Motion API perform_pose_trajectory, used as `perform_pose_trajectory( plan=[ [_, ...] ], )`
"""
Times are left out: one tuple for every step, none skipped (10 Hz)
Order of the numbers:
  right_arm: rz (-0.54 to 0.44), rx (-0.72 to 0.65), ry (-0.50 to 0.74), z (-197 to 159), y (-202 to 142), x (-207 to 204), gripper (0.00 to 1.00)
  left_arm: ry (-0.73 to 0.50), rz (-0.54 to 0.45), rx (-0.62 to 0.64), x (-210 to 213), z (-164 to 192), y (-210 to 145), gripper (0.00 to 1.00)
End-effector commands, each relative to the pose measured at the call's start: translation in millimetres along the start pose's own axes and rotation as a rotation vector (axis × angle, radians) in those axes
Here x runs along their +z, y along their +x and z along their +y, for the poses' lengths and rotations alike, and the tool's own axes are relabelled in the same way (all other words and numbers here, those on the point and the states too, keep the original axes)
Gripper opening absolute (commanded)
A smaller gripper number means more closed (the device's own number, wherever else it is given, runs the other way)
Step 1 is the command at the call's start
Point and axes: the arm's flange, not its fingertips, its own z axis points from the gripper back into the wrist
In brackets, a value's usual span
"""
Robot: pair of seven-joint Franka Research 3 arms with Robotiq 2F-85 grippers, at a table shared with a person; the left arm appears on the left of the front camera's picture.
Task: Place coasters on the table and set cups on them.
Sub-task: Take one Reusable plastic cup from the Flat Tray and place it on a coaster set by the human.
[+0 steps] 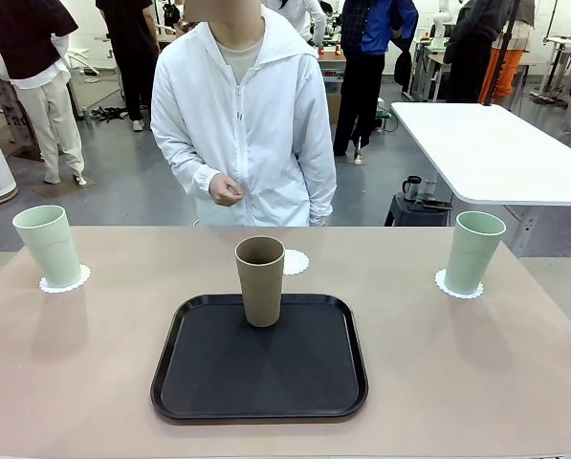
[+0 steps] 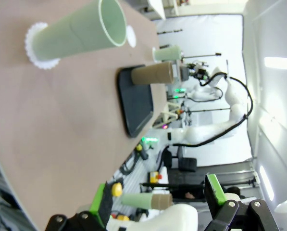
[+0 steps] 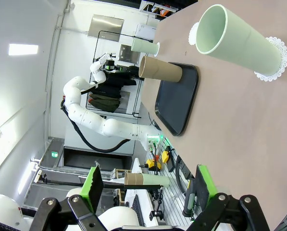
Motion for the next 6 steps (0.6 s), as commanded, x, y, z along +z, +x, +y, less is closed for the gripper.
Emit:
perform_pose_trajectory(
  plan=[
    [0.000,0.000,0.000,0,0,0,1.00,0.005,0.001,0.004,0,-2,-1,1.00],
    [0.063,0.138,-0.057,28,3,-16,1.00,0.005,0.001,0.004,0,-2,-1,1.00],
    [0.102,0.231,-0.143,63,4,-39,1.00,0.005,0.001,0.004,0,-2,-1,1.00],
    [0.138,0.328,-0.207,103,7,-65,1.00,0.005,0.001,0.004,0,-2,-1,1.00],
    [0.177,0.402,-0.274,136,14,-98,1.00,0.005,0.001,0.004,0,-2,-1,1.00],
    [0.231,0.462,-0.352,158,26,-135,1.00,0.005,0.001,0.004,0,-2,-1,1.00]
  ],
)
